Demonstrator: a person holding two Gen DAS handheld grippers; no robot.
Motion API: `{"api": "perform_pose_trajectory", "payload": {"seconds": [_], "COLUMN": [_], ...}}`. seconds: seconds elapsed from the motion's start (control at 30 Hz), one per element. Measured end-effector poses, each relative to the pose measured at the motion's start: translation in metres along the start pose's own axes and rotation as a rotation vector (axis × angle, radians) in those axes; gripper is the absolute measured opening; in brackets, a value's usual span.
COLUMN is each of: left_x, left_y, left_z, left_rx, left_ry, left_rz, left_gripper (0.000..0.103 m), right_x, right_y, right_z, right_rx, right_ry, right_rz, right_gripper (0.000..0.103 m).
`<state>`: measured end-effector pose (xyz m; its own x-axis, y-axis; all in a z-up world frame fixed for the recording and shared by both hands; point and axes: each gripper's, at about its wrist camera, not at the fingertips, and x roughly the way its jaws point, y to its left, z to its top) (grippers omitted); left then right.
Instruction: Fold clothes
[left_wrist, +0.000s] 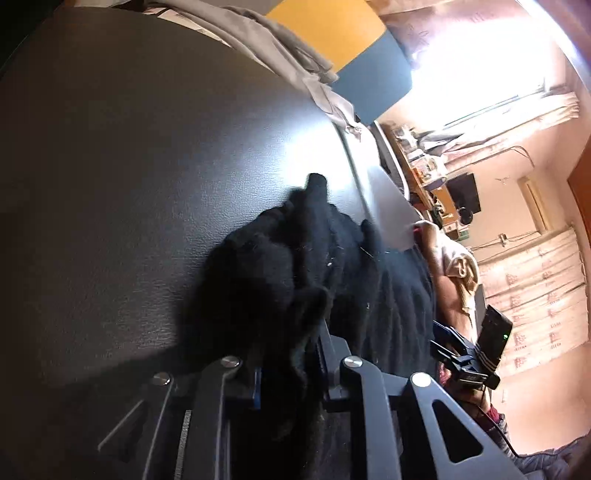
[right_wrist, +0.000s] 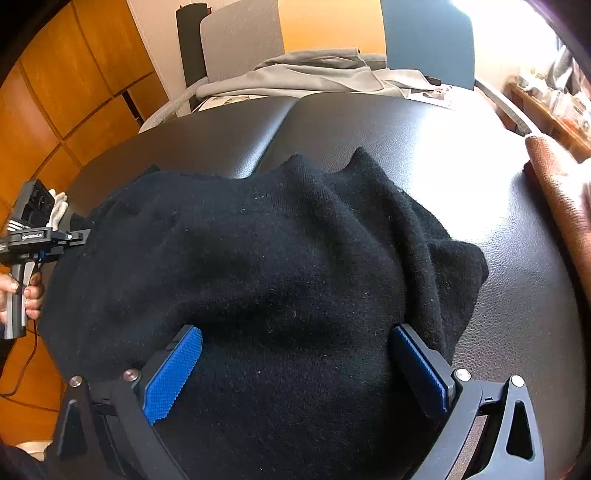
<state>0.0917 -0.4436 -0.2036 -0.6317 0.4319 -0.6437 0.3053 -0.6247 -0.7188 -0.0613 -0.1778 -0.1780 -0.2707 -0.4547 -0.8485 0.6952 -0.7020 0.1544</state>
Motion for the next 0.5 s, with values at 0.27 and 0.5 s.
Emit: {"api": "perform_pose_trajectory", "payload": {"seconds": [0.27,0.5], "left_x": [-0.027,-0.063], "left_y": [0.002,-0.005], "left_z": [0.006,0.030], "left_rx": [-0.081,-0.083], "left_ry": [-0.085,-0.148], "left_rz": [-0.024,0.057], "left_gripper": [0.016,0.016], "right_x": [-0.003,-0.012], "right_y": [-0.011,-0.004], "right_z": [0.005,0.021], "right_rx": [-0.042,-0.183], "right_ry": [0.026,0.026], "right_rz": [0.118,0.236], "right_gripper": [0.099,0.081]}}
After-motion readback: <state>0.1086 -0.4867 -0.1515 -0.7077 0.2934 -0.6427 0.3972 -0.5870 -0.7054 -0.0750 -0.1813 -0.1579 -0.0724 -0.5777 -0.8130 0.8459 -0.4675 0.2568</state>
